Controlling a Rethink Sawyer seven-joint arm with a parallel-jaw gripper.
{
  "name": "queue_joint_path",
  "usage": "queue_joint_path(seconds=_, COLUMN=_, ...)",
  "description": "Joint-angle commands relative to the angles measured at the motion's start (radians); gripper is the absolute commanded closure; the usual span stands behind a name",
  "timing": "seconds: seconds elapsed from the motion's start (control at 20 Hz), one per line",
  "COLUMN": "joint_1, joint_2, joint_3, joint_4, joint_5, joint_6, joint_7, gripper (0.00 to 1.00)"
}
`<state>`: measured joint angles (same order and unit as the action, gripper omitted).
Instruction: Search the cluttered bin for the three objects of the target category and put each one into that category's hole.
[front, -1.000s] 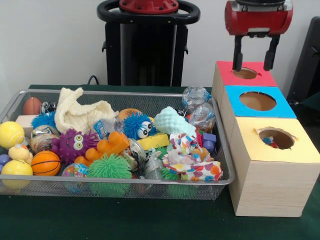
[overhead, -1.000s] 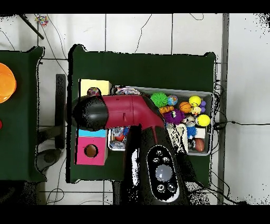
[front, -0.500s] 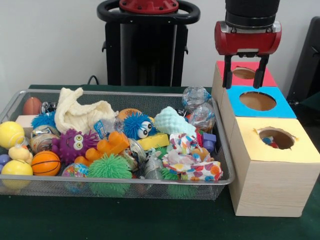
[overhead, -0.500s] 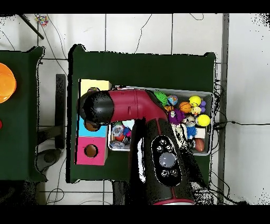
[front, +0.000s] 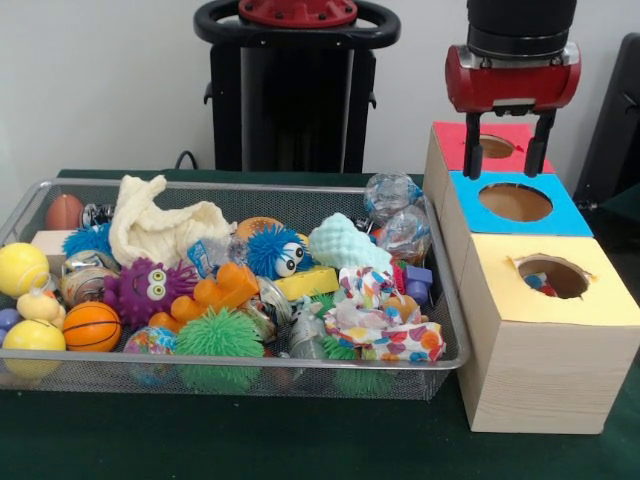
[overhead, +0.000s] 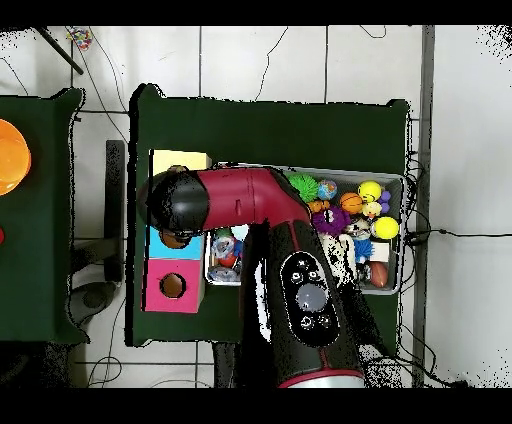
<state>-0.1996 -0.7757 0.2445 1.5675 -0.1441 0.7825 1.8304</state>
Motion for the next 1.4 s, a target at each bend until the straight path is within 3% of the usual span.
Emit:
queue_joint_path(seconds=0.05, joint_1=-0.042, joint_2=-0.005, joint_3=0.095, joint_4=0.045, joint_5=0.014, joint_6=0.091, joint_7=-0.088, gripper=0.0)
queue_joint_path(seconds=0.55, joint_1=0.023, joint_2=0.024, joint_3=0.065, joint_4=-0.037, joint_5=0.0, joint_6=0.129, joint_7=0.001, gripper=0.0)
queue_joint_path(seconds=1.15, joint_1=0.056, joint_2=-0.043, joint_3=0.027, joint_4=-0.038, joint_5=-0.009, joint_6=0.22, joint_7=0.037, gripper=0.0)
queue_joint_path(seconds=1.4, joint_1=0.04, joint_2=0.01, joint_3=0.061, joint_4=-0.048, joint_5=0.007, joint_6=0.19, joint_7=0.007, gripper=0.0)
